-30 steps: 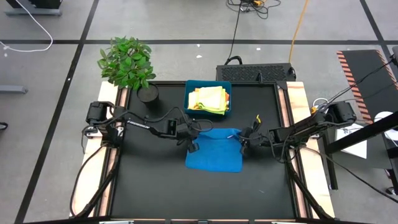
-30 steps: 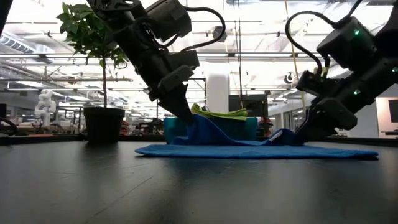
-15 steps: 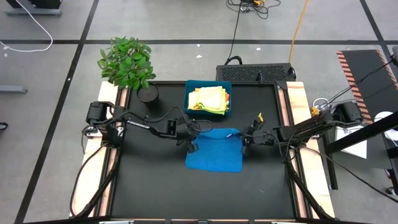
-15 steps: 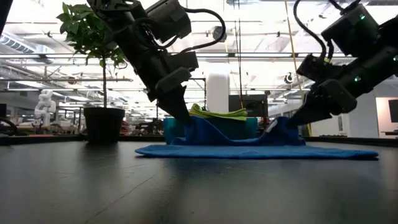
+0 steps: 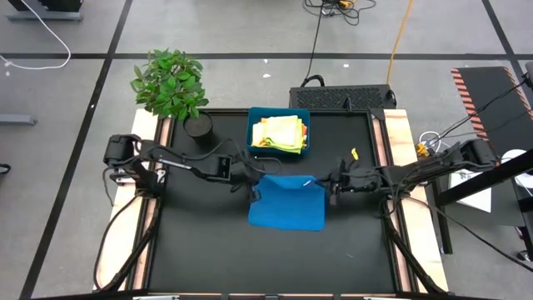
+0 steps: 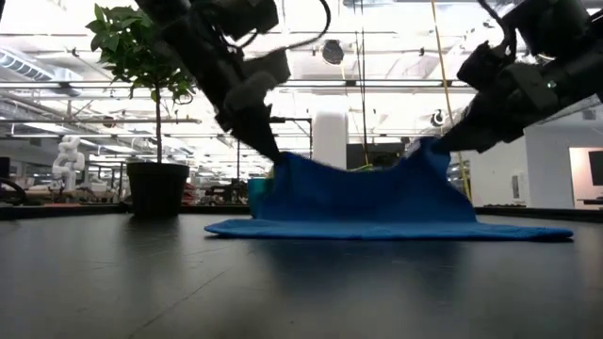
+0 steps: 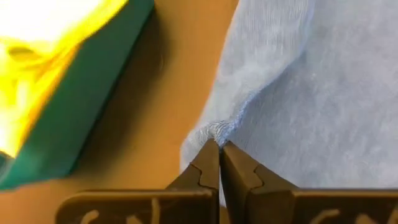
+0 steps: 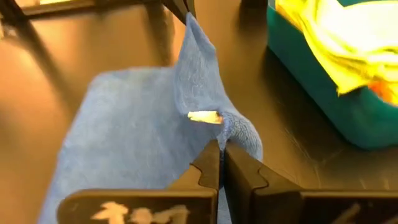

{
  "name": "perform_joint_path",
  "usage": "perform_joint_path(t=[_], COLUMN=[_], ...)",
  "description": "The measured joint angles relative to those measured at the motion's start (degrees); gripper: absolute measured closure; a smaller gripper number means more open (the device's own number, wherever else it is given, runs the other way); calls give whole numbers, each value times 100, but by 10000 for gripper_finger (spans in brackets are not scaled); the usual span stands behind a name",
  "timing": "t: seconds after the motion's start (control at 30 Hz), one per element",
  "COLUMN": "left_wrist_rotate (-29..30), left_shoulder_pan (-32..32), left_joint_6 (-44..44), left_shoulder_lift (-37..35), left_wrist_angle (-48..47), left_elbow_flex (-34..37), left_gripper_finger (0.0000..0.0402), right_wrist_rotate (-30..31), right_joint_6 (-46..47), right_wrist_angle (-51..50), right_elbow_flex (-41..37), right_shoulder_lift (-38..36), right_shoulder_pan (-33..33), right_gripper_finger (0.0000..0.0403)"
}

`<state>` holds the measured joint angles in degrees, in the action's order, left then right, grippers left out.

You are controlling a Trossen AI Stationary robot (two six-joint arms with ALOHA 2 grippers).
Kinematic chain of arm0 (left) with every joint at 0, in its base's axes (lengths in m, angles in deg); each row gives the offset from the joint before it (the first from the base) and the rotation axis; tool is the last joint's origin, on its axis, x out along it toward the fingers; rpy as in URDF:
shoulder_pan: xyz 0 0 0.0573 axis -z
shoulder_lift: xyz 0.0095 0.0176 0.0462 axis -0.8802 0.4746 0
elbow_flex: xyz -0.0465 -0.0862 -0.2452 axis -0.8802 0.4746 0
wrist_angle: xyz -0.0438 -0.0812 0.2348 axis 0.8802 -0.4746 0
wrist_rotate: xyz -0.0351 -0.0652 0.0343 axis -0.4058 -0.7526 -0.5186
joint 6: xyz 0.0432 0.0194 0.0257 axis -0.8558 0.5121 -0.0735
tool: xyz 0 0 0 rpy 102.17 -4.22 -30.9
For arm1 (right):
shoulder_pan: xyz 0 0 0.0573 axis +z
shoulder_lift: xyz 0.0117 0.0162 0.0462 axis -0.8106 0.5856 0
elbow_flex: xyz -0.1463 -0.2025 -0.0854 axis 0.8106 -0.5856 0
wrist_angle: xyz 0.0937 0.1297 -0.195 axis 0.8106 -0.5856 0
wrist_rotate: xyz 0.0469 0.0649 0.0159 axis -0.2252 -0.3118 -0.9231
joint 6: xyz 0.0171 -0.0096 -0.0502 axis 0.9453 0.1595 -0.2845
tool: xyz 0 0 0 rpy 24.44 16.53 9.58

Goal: Fold microfiber towels
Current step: Fold the blue microfiber towel

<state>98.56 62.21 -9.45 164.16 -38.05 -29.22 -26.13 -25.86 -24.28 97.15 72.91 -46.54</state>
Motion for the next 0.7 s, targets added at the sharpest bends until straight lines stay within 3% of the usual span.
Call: perform_joint_path(t=[0.27, 0.47, 0.7], left_wrist_rotate=[61, 465, 463], left_shoulder_pan=[83, 51, 50], left_joint_6=[-290, -451, -669], left_shoulder_lift=[-395, -416, -416], left_wrist_angle=[-211, -776, -927], left_elbow_flex=[-7, -2, -2], left_gripper_finger=[398, 396, 394], right_wrist_rotate=[-142, -137, -445], right_joint_6=[-14, 54, 419], right_wrist_angle=[-396, -2105, -3570], right_elbow_flex=[133, 754, 1206], right_shoulder_lift=[-725, -890, -889], right_shoulder_pan=[32, 74, 74], right_gripper_finger=[402, 402, 402])
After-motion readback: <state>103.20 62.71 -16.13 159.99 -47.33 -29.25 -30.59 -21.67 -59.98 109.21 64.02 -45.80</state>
